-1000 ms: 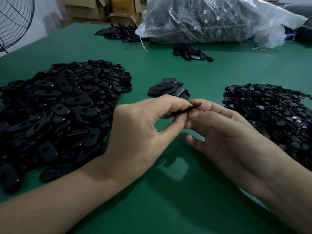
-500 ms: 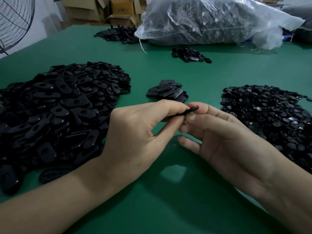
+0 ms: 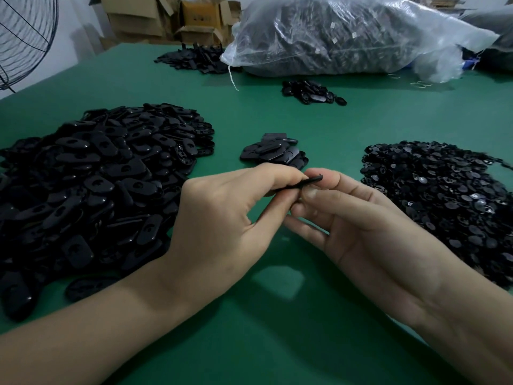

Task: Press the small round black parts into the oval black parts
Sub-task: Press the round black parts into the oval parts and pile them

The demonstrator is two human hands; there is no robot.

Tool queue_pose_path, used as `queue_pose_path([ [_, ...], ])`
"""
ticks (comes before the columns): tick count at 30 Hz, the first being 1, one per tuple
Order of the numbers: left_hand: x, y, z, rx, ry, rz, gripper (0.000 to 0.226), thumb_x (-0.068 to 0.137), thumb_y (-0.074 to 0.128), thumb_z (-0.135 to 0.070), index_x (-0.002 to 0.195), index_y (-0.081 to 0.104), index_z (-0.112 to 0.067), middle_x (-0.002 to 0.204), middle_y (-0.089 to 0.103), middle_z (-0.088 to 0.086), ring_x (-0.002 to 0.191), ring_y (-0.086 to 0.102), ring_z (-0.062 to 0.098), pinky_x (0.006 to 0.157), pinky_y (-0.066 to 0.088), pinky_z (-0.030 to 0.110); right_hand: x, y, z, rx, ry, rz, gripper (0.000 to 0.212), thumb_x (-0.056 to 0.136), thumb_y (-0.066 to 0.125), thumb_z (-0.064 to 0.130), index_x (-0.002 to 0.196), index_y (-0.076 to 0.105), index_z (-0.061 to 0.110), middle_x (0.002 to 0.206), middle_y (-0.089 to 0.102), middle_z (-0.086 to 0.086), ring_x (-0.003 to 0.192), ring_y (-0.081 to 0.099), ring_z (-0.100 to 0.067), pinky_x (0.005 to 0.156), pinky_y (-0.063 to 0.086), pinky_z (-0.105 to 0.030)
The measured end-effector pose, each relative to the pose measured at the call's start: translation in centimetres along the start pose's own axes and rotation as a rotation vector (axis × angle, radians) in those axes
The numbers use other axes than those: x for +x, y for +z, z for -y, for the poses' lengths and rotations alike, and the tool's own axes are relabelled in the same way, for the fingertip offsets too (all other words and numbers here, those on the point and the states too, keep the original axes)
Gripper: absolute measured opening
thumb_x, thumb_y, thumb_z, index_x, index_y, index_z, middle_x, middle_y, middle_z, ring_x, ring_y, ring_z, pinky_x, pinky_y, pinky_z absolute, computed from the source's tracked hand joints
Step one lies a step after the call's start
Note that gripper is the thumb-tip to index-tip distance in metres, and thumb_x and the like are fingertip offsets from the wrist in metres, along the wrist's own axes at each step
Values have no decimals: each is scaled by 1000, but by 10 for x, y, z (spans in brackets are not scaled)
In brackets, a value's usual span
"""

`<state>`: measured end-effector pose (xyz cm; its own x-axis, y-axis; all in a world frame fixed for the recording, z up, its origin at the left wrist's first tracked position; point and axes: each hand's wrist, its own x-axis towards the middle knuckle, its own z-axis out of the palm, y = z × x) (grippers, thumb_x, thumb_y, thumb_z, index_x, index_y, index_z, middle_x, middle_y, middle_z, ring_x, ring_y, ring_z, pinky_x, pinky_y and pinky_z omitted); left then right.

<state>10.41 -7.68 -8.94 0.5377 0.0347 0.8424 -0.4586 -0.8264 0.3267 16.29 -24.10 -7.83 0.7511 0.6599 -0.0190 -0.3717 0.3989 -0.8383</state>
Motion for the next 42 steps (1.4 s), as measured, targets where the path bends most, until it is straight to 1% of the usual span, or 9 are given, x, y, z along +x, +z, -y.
queue_pose_path([
  [3,1,1,-1,-28,-46,2,12,92,75,-10,103,79,-7,100,70,-15,94,70,-1,89,52,11,0,1,-2,-1,-34,-14,17,77,71,4,90,75,13,86,72,-5,72,71,-14,85,59,-32],
  [8,1,2,-3,-70,-97,18,15,93,72,-15,104,79,-9,101,70,-16,95,70,-4,90,51,9,-1,2,-4,3,-57,-23,18,76,71,4,92,76,11,87,72,-6,75,70,-14,82,59,-28],
  [13,1,2,-2,-77,-99,18,14,93,73,-13,104,79,-9,102,69,-17,95,71,-4,90,52,10,-1,5,-4,1,-55,-53,20,74,70,4,92,75,10,85,71,-6,73,70,-14,81,60,-29],
  [18,1,2,-2,-46,-46,23,13,94,73,-13,104,79,-7,101,68,-17,94,70,-1,88,54,13,-1,4,-4,-3,-40,-53,18,74,69,5,89,75,11,84,72,-6,71,70,-16,79,59,-29],
  [23,0,1,0,-25,-21,17,12,93,74,-12,103,79,-6,97,77,-7,91,72,2,84,58,22,-1,3,-3,0,-22,-45,18,73,69,3,85,76,14,83,72,-6,69,70,-16,81,60,-32],
  [26,0,1,1,14,11,14,11,93,75,-11,102,79,-6,96,79,-2,89,72,3,80,59,25,0,2,-3,2,-20,-29,19,71,74,4,86,76,15,83,72,-5,69,70,-16,82,61,-34],
  [32,-1,-1,3,58,90,23,9,95,74,-10,100,80,-6,97,79,-1,88,72,7,80,57,24,1,0,-3,11,11,-22,22,63,77,8,83,79,17,81,73,-5,68,71,-16,82,61,-36],
  [38,0,-2,4,83,141,27,7,94,75,-7,100,80,-5,97,79,1,90,72,10,83,56,24,2,-2,-3,22,38,-1,21,63,77,8,82,79,18,80,74,-4,70,72,-16,78,60,-34],
  [42,-1,-3,5,93,153,34,8,94,74,-6,100,80,-6,95,80,2,88,73,13,79,56,28,2,-4,-4,26,38,-4,22,63,77,8,82,79,18,82,75,-5,70,73,-17,77,60,-34],
])
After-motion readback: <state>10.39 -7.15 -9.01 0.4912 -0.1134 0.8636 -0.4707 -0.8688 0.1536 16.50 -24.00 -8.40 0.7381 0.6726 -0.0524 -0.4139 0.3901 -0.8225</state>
